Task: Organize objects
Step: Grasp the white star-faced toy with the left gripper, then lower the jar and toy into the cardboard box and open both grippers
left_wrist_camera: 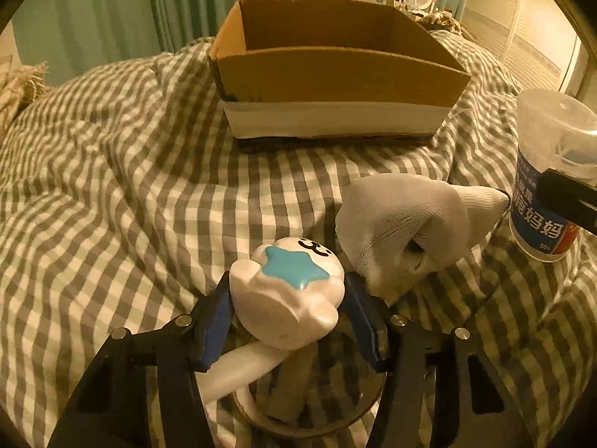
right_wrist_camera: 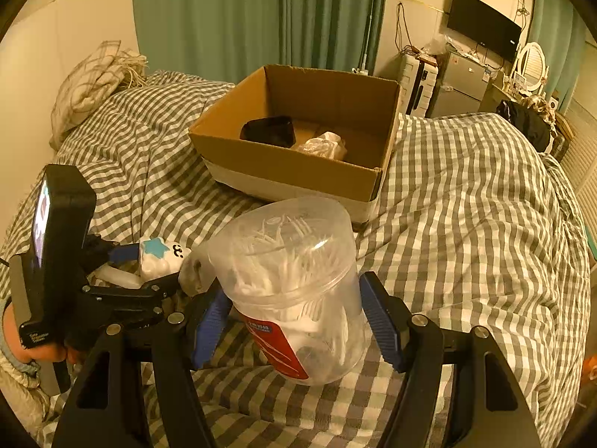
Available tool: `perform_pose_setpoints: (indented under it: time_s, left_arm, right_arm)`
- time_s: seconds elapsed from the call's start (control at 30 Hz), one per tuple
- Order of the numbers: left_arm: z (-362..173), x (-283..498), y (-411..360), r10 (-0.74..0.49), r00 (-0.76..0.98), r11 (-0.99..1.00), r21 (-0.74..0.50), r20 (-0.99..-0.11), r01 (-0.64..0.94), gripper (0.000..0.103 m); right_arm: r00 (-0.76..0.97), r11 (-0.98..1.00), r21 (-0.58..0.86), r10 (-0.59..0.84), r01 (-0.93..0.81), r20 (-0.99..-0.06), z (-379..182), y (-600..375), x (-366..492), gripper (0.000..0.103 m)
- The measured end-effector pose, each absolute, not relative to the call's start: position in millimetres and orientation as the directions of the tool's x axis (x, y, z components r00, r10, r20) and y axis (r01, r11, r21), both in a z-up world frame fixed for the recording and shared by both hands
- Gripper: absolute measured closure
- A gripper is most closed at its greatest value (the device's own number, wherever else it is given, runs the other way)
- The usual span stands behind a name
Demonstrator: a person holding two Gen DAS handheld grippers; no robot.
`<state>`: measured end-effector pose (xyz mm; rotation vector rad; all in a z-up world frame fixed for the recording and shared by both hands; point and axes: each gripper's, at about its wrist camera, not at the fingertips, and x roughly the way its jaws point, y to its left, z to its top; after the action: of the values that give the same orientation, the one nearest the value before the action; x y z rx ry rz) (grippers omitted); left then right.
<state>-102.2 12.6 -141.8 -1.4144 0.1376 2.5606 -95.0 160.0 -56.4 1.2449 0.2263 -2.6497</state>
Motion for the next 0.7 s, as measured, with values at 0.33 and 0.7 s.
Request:
perform_pose_setpoints:
  time_s: [0.33,0.7]
  left_arm:
    - [-73.7,-67.4,-1.6,0.112,-0.67,-0.982,0.021,-0.734,-0.187,0.045]
    - [20.2,-94.0,8.2,0.136,-0.784,-0.981,0.029,-0.606,-0.193,0.045]
  right_arm:
    - [-0.682,-0.966,-0.063,-0.129,0.249,-0.72,-20.7,152.2,-71.9,0.036]
    - [-0.781,-0.958,-0.086,-0.169,0.274,-0.602,62.0,146.4,-74.9,0.036]
